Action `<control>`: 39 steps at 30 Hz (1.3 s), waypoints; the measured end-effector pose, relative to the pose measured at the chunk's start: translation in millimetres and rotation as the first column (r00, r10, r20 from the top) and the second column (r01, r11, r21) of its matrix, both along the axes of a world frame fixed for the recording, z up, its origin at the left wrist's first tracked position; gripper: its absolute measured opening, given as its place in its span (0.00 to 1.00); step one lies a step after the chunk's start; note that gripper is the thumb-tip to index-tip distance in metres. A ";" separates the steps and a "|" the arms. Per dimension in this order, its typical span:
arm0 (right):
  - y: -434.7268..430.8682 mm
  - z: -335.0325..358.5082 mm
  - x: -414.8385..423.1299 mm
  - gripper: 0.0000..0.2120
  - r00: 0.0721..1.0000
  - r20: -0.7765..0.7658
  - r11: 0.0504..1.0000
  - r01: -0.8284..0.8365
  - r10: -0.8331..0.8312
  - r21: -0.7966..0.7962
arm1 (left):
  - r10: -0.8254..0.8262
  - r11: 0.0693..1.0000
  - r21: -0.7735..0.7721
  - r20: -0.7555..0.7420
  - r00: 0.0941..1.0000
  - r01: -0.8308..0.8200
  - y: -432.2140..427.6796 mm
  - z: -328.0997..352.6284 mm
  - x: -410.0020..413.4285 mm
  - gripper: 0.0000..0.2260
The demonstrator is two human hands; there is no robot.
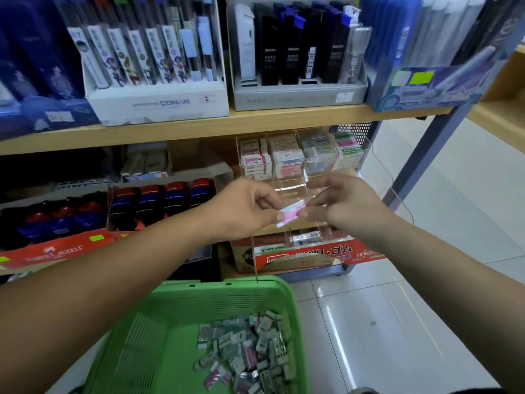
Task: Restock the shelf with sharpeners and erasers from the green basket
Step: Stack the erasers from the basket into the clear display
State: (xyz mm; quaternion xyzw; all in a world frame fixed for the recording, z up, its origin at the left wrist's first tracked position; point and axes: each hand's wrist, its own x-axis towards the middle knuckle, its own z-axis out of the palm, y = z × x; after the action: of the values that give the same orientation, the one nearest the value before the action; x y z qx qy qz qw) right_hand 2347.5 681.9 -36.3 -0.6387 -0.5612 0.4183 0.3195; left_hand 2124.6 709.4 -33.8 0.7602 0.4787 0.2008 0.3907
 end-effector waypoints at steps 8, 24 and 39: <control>17.7 -21.2 -0.5 0.09 0.660 0.677 0.934 -0.337 0.326 -0.121 | -0.018 0.974 0.198 -0.406 0.914 0.108 6.3 -3.7 -6.8 0.03; 26.1 -27.9 -11.8 0.10 0.460 0.820 0.903 -0.404 0.340 -0.149 | -0.081 0.986 0.052 -0.679 0.730 0.159 9.9 -11.4 15.5 0.08; -34.3 31.8 -32.1 0.29 0.281 0.959 0.851 -0.512 0.038 0.116 | 0.069 0.966 0.258 -0.166 0.984 -0.025 -52.4 9.5 -57.8 0.04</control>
State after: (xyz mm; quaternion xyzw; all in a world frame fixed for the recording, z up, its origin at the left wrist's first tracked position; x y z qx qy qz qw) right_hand 2315.3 647.7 -4.5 -0.5672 -0.8171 -0.1015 -0.0165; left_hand 2066.8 657.0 -24.3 0.8070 0.4992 0.2028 0.2417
